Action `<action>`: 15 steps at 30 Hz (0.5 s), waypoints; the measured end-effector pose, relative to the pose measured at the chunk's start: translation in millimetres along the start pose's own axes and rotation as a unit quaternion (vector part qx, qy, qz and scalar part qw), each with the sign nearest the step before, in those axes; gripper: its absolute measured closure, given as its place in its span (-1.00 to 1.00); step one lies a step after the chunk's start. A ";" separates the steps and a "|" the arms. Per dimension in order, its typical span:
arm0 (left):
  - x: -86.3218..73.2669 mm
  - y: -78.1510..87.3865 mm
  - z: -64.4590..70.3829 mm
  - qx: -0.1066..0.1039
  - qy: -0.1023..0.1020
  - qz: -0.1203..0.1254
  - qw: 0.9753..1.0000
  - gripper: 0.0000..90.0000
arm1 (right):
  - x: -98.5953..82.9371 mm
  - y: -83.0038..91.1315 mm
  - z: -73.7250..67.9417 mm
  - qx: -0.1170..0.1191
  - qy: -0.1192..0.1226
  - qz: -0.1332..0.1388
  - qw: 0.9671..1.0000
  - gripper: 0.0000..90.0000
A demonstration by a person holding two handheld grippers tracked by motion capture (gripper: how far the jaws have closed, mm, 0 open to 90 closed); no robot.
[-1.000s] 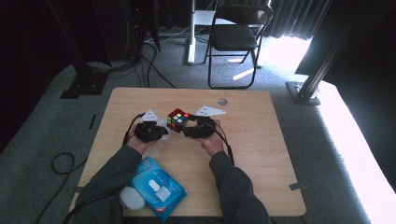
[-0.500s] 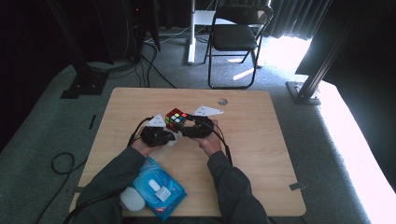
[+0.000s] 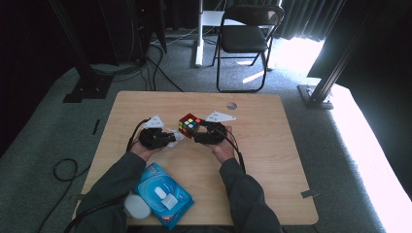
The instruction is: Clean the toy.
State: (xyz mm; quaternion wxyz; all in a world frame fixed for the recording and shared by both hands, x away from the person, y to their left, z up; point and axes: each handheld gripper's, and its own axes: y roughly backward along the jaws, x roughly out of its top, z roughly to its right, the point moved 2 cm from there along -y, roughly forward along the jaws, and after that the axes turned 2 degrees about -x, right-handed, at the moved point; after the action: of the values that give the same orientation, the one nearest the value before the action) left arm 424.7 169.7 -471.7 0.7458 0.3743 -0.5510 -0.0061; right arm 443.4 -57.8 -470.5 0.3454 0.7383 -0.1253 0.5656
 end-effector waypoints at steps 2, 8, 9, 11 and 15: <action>-1.7 1.7 -3.6 0.010 0.006 0.000 1.000 0.88 | -3.5 0.8 1.9 -0.005 0.000 -0.005 1.000 -0.24; -7.2 3.5 -10.5 0.025 0.021 0.000 0.999 0.89 | -13.5 1.1 4.8 -0.016 0.005 -0.019 1.000 -0.24; -7.8 3.7 -11.5 0.027 0.023 0.000 0.999 0.89 | -16.0 1.3 5.7 -0.018 0.005 -0.021 1.000 -0.24; -8.7 4.3 -12.8 0.032 0.028 0.002 0.999 0.88 | -18.8 1.6 6.9 -0.020 0.004 -0.023 1.000 -0.24; -9.9 5.5 -15.8 0.041 0.034 0.003 0.999 0.88 | -25.0 1.6 8.6 -0.024 0.007 -0.031 0.999 -0.24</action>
State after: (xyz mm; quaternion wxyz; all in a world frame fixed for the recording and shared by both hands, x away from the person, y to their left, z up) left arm 431.7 186.4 -478.4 0.7480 0.4034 -0.5262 0.0311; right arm 440.7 -69.7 -494.0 0.3808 0.7298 -0.1135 0.5563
